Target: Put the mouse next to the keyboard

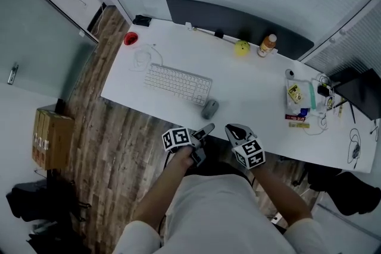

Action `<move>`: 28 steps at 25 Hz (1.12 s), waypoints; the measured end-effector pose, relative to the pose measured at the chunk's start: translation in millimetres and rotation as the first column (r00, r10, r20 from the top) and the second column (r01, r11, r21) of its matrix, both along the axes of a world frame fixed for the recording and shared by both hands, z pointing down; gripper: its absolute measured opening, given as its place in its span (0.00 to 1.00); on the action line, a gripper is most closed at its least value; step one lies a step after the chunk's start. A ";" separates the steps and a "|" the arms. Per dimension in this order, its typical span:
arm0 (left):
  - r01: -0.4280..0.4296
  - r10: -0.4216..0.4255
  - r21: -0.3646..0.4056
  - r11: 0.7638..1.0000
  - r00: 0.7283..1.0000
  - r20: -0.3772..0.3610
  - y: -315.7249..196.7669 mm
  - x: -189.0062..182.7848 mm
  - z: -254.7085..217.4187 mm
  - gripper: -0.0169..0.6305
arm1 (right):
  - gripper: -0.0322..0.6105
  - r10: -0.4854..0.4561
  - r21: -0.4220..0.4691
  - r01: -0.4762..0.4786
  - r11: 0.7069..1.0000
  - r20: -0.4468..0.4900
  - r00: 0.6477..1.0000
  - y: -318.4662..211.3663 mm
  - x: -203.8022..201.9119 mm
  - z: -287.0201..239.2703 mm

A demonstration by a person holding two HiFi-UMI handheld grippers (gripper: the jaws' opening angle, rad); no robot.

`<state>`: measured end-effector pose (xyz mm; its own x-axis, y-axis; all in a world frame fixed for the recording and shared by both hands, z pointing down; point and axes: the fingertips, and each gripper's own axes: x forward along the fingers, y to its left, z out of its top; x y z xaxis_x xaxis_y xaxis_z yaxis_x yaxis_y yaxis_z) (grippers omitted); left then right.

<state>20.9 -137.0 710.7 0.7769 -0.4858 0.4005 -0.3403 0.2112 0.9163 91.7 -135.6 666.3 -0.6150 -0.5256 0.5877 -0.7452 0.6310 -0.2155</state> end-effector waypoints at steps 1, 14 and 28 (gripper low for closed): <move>-0.014 0.014 0.022 1.000 1.000 0.011 -0.5 -2.1 -4.9 0.50 | 0.11 0.001 0.006 -0.001 1.000 0.000 1.000 -0.9 -2.2 -2.2; -0.244 0.197 0.290 0.925 0.964 0.182 25.2 -39.0 -51.8 0.10 | 0.11 0.039 0.046 -0.038 0.998 -0.022 0.999 34.6 -47.5 -26.7; -0.480 0.322 0.446 0.756 0.865 0.386 104.2 -98.5 -86.5 0.05 | 0.11 0.157 0.107 -0.153 0.982 -0.027 0.987 107.5 -110.0 -55.6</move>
